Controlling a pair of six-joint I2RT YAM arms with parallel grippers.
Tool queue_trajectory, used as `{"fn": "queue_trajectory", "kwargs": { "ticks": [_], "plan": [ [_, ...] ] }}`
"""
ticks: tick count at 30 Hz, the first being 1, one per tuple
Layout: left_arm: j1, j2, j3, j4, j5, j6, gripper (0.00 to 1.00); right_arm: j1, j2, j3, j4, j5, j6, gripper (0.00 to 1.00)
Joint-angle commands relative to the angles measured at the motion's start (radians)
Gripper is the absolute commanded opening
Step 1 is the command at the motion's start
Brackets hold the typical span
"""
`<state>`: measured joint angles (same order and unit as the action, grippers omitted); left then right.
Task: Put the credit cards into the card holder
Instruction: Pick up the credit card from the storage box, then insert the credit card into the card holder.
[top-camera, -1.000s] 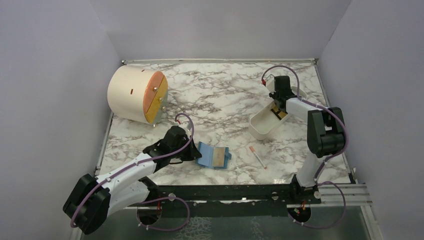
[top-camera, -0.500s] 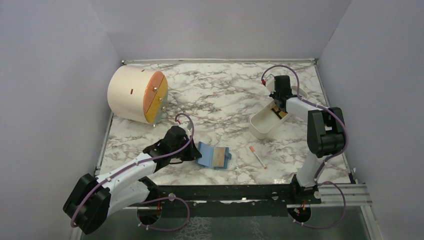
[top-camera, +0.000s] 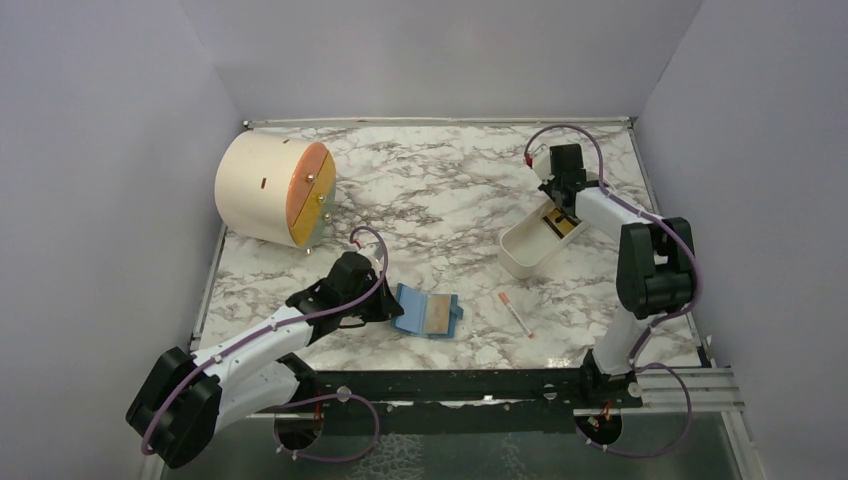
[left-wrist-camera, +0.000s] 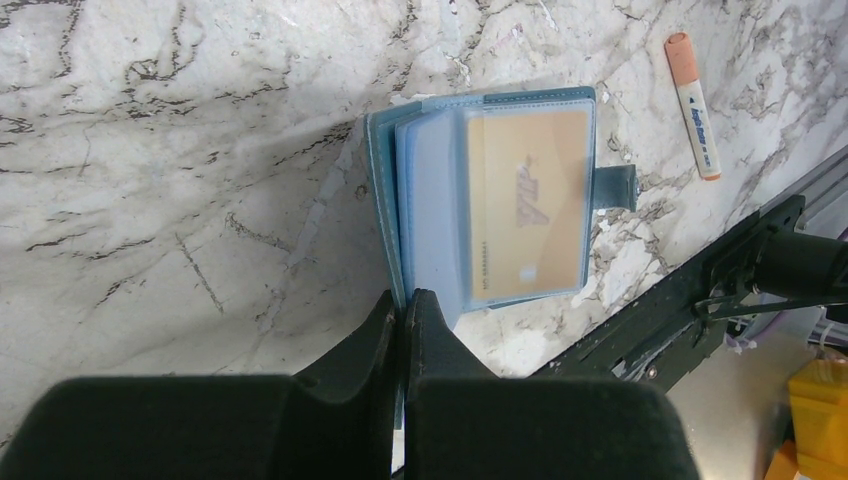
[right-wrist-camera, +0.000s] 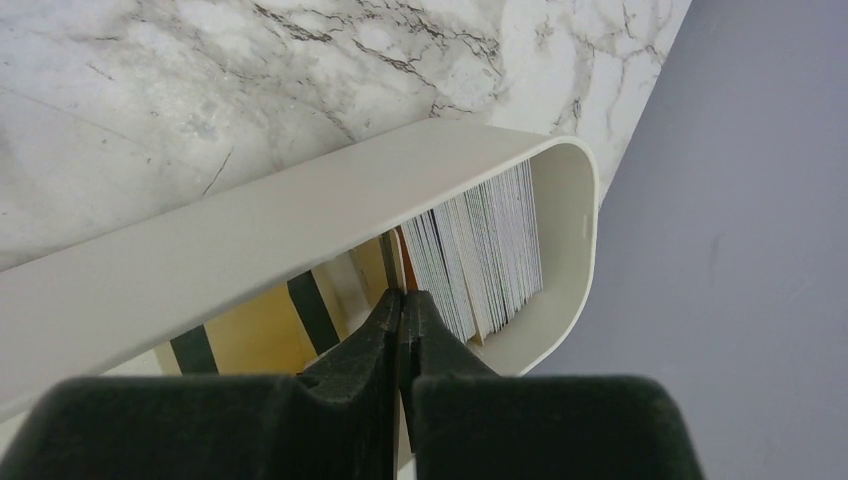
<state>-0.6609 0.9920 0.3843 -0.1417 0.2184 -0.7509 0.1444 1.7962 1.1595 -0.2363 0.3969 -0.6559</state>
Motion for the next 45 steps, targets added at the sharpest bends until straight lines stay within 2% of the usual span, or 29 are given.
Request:
{"fn": "queue_trajectory", "kwargs": {
  "ticks": [1, 9, 16, 23, 26, 34, 40, 45],
  "plan": [
    [0.001, -0.016, -0.001, 0.02, -0.003, -0.01, 0.0, -0.008, -0.071, 0.063, -0.11, -0.047, 0.061, 0.01],
    [0.001, 0.002, -0.02, 0.08, 0.026, -0.045, 0.0, -0.006, -0.159, 0.097, -0.257, -0.126, 0.176, 0.01],
    [0.001, -0.001, -0.012, 0.068, 0.0, -0.051, 0.0, 0.001, -0.245, 0.075, -0.284, -0.167, 0.28, 0.01],
    [0.001, -0.016, -0.049, 0.158, 0.023, -0.109, 0.0, 0.091, -0.297, 0.083, -0.362, -0.175, 0.457, 0.01],
    [0.001, -0.015, -0.052, 0.168, 0.017, -0.119, 0.0, 0.175, -0.344, 0.074, -0.374, -0.178, 0.541, 0.01],
    [0.001, -0.011, -0.057, 0.176, 0.0, -0.139, 0.0, 0.443, -0.52, -0.001, -0.277, -0.322, 0.836, 0.01],
    [0.001, -0.015, -0.052, 0.15, -0.018, -0.131, 0.01, 0.542, -0.58, -0.105, -0.146, -0.489, 1.09, 0.01],
    [0.0, -0.026, -0.043, 0.107, -0.047, -0.107, 0.1, 0.58, -0.583, -0.231, 0.017, -0.611, 1.28, 0.01]
  ]
}}
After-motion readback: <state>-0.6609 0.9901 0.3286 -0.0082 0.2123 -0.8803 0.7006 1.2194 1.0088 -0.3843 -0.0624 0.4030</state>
